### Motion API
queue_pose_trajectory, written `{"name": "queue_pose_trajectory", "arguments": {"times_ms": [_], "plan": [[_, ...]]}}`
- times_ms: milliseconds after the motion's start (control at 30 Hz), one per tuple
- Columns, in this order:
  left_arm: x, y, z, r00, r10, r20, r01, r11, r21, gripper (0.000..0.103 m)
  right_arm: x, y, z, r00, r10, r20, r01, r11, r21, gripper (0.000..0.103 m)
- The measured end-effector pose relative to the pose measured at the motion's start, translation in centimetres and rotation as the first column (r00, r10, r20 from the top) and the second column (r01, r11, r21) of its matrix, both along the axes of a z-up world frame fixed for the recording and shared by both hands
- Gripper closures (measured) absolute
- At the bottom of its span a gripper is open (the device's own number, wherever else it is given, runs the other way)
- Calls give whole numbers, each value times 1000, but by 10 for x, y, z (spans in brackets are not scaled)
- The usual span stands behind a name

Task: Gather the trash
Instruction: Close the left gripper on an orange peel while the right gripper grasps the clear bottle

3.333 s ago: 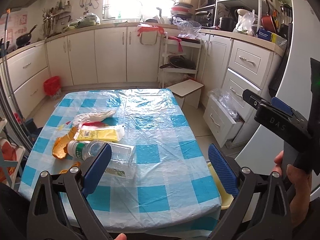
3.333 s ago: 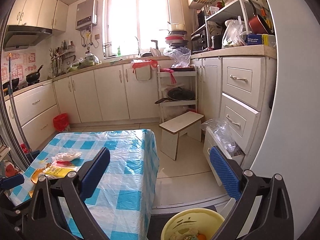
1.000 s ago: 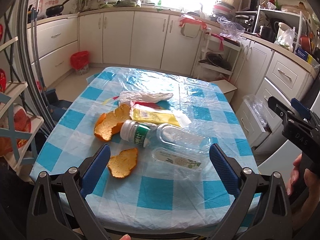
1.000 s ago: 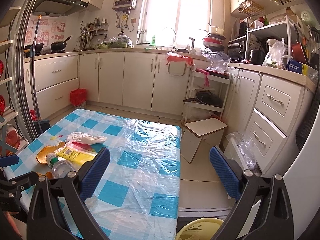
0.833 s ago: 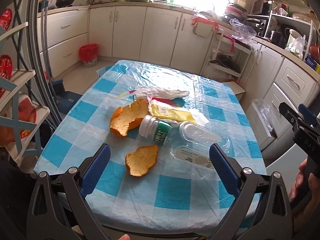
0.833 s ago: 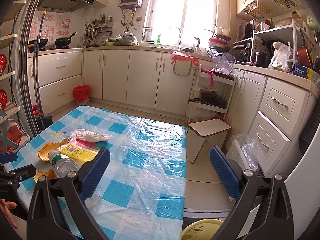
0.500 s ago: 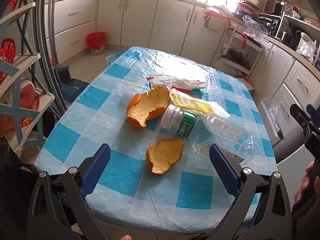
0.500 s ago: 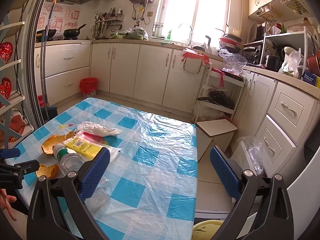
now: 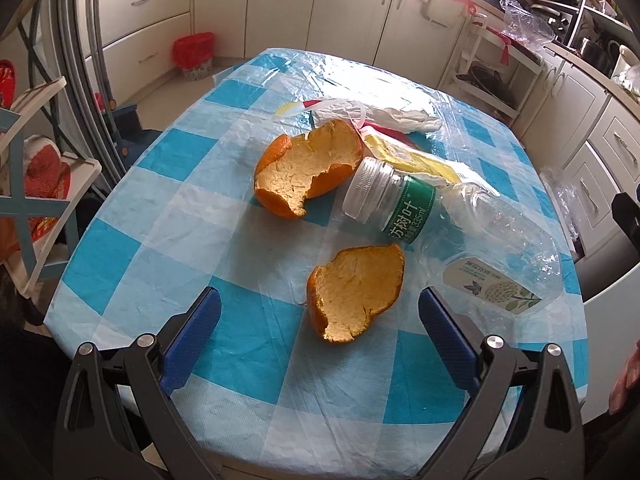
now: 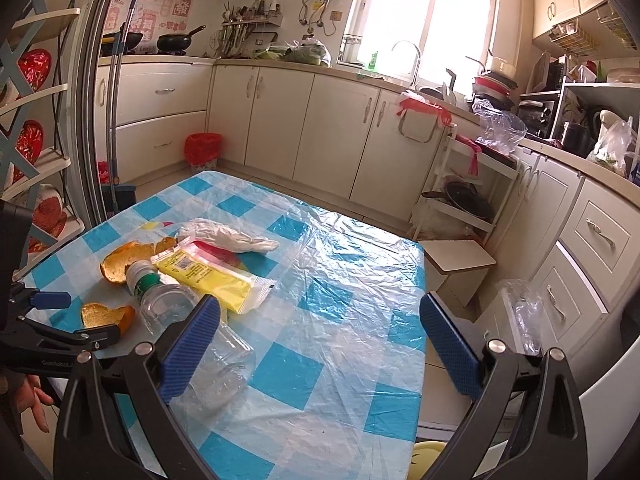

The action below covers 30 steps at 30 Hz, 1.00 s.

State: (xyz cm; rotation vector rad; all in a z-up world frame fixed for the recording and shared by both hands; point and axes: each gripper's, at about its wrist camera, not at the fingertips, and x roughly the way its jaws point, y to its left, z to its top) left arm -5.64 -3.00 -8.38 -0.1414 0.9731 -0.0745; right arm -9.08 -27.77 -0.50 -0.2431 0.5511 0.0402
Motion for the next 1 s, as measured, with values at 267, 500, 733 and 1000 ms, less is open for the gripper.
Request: {"name": "queue_pose_trajectory", "arguments": {"times_ms": [267,500,733,1000], "plan": [[3,12,-5,1000,24,-17,-24,999,-41,8,5,11,-6,998,46,-34,-46,999,-9,7],[3,11,-3,1000,3,-1,-3,998,-55,22,8,22,-12,995,84,-58,-86,996,-26,7],[4,-6,-4,996,-86,15,86,996,-37,42,12,26,-16,993,94,-75,-96,995,-28,7],[9,-2,-3,994,-106,5,106,990,-95,81,20,27,-23,988,114,-108,-117,993,-16,7]]}}
